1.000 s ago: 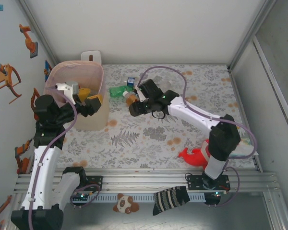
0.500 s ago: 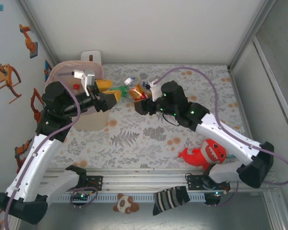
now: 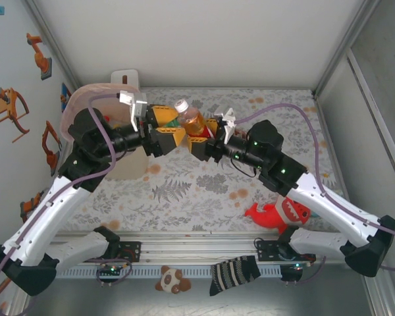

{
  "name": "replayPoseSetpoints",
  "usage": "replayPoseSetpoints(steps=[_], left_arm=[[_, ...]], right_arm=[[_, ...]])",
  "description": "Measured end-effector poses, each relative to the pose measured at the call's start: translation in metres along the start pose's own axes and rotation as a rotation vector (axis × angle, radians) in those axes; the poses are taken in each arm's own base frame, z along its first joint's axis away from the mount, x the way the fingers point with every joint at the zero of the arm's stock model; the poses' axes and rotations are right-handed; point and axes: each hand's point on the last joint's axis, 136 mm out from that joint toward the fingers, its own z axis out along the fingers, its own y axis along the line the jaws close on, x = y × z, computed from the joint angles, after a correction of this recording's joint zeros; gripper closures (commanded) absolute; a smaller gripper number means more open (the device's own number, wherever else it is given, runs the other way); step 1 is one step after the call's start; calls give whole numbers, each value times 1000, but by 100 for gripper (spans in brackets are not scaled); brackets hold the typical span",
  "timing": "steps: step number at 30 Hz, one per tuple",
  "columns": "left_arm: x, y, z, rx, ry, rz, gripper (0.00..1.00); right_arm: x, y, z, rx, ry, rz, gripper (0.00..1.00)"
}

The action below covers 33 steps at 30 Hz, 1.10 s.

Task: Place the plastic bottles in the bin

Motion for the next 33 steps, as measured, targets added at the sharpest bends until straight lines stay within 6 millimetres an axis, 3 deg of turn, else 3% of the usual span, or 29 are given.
replayPoseSetpoints(steps=[8,14,20,33], left_arm=[[6,-11,26,47,-9,15,15],[15,-14,44,64,16,28,28],[12,-21,45,74,2,66,34],[3,-32,39,94,-28,128,26]], right_arm=[[-15,22,-7,-86,-88,-48,41],[-16,28,-7,-109,-95,-57,41],[-18,30,-8,-112,-104,-63,41],[-24,38,-9,-140,-129,-56,41]])
